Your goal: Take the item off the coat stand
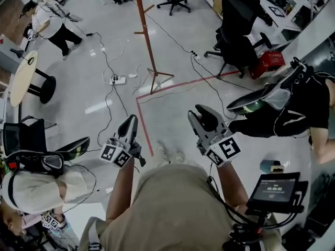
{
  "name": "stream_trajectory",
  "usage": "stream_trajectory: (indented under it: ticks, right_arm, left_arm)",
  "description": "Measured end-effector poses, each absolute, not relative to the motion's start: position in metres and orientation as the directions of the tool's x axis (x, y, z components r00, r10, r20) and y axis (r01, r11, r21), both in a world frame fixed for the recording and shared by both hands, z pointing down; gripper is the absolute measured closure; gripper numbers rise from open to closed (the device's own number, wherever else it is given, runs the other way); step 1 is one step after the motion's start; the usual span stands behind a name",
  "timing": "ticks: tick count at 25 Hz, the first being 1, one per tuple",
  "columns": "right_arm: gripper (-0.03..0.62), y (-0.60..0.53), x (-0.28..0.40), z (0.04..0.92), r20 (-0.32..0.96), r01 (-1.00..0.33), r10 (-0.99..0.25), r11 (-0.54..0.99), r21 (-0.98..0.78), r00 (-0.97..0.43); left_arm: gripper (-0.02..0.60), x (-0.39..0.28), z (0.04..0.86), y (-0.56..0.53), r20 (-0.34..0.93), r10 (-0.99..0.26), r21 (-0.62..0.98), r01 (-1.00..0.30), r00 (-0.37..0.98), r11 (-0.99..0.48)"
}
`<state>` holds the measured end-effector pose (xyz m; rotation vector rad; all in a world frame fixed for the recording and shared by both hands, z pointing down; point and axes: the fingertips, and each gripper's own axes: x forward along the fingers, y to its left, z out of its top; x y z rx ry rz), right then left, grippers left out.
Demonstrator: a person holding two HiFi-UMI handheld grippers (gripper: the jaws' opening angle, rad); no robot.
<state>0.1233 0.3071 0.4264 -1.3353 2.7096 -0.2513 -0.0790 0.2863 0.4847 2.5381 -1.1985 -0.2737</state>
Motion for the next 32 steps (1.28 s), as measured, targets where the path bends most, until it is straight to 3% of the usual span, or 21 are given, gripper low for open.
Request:
stream_trajectory:
  ticks: [14,32]
  right_arm:
    - [0.496,0.257,0.079,0.414,-0.035,-0.811,-0.825,0.561,-0.164,-0.564]
    - [0.496,0.218,0.079,0.436,-0.051,-0.809,-0.830,0.553,-0.200,-0.555]
  left_arm:
    - [0.563,-0.089,0.475,0.225,-0.077,-0.682,0.343,-0.623,0.727,-0.703]
    - [0.561,-0.112,0.482,0.190,-0.074,-0.711,0.345,-0.651,0.699,-0.676]
